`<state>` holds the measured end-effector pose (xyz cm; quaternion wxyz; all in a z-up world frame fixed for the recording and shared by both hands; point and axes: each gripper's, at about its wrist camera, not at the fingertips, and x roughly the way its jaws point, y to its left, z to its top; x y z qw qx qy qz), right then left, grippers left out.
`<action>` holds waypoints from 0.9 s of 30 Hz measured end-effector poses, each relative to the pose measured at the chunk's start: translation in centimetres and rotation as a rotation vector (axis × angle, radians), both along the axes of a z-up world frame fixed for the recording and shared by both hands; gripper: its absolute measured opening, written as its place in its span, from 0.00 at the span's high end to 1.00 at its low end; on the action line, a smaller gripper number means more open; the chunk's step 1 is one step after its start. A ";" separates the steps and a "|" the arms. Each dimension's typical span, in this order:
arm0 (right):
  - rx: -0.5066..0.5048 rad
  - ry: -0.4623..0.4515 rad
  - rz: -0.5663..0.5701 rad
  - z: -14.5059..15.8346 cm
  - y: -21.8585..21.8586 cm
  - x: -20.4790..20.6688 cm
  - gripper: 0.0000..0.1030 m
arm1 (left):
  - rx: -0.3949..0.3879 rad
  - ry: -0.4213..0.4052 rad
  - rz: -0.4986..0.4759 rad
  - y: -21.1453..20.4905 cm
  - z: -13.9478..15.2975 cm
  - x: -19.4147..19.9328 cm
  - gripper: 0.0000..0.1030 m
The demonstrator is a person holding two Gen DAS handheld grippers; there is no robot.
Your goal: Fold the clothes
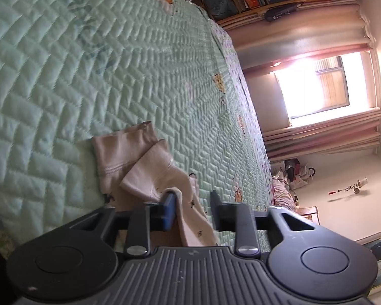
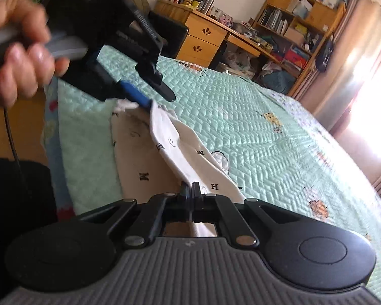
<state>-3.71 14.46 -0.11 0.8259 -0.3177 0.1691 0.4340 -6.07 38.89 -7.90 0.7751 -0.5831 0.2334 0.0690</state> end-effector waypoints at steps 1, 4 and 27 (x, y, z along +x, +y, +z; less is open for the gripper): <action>0.006 0.009 0.004 0.2 -0.1 -0.1 0.98 | -0.006 0.006 0.002 -0.1 -0.2 -0.2 0.52; 0.008 0.026 0.022 0.3 -0.4 -0.3 0.98 | -0.018 0.025 0.012 -0.4 -0.9 -0.5 0.44; -0.004 0.260 0.059 -1.3 -0.4 0.3 0.98 | 0.172 0.085 0.088 0.1 0.0 -1.6 0.91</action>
